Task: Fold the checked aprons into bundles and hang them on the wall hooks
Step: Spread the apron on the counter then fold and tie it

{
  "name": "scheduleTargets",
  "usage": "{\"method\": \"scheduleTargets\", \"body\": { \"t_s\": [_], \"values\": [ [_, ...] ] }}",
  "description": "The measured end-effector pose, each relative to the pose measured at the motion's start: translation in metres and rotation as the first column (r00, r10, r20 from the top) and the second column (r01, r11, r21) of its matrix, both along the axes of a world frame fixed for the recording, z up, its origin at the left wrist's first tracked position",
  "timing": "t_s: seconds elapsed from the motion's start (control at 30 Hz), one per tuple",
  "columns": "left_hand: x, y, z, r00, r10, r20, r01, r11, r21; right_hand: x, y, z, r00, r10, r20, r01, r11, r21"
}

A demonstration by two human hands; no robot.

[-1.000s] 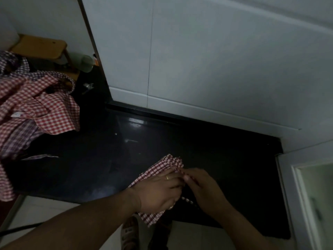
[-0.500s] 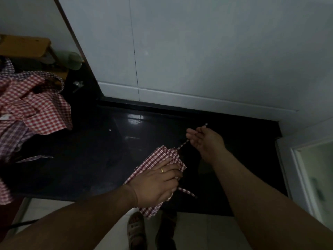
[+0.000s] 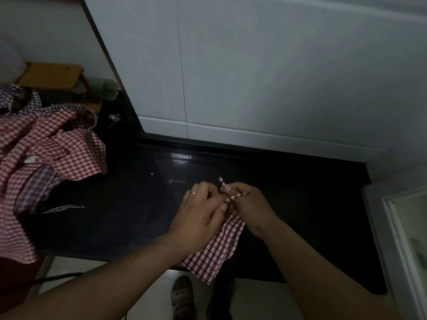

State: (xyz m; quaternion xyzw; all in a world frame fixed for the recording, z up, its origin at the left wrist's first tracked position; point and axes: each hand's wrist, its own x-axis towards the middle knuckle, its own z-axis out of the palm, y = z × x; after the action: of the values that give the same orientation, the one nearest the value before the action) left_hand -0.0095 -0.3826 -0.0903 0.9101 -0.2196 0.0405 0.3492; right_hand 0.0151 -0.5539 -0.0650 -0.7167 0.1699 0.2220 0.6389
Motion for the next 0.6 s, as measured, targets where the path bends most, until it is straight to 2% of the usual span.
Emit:
{"method": "scheduleTargets", "body": {
  "t_s": [0.07,0.13,0.27,0.37,0.43,0.5,0.6],
  "values": [
    [0.003,0.003,0.000,0.998,0.042,-0.050,-0.042,0.999,-0.007,-0.002,0.002,-0.002,0.997,0.002,-0.075,-0.002,1.000,-0.007],
    [0.005,0.004,-0.001,0.991,0.032,-0.131,-0.032,0.999,0.000,-0.008,0.005,-0.003,0.993,0.076,-0.095,-0.079,0.996,-0.032],
    [0.007,0.002,-0.010,0.959,0.016,-0.284,-0.015,1.000,0.005,-0.013,0.006,-0.006,0.980,0.199,-0.013,-0.198,0.977,0.074],
    [0.011,0.002,-0.016,0.945,0.042,-0.324,-0.056,0.998,-0.036,-0.011,0.003,-0.010,0.969,0.245,0.003,-0.245,0.969,0.020],
    [0.011,0.006,-0.018,0.959,0.085,-0.269,-0.104,0.993,-0.058,-0.008,-0.003,-0.009,0.986,0.169,0.012,-0.168,0.985,-0.047],
    [0.009,0.011,-0.022,0.969,0.117,-0.219,-0.138,0.987,-0.082,-0.005,-0.014,-0.010,0.998,0.008,0.059,0.000,0.992,-0.128],
    [0.002,0.017,-0.032,0.981,0.001,-0.195,0.005,0.999,0.032,-0.005,-0.039,-0.018,0.968,-0.228,0.103,0.244,0.954,-0.172]
  ]
}}
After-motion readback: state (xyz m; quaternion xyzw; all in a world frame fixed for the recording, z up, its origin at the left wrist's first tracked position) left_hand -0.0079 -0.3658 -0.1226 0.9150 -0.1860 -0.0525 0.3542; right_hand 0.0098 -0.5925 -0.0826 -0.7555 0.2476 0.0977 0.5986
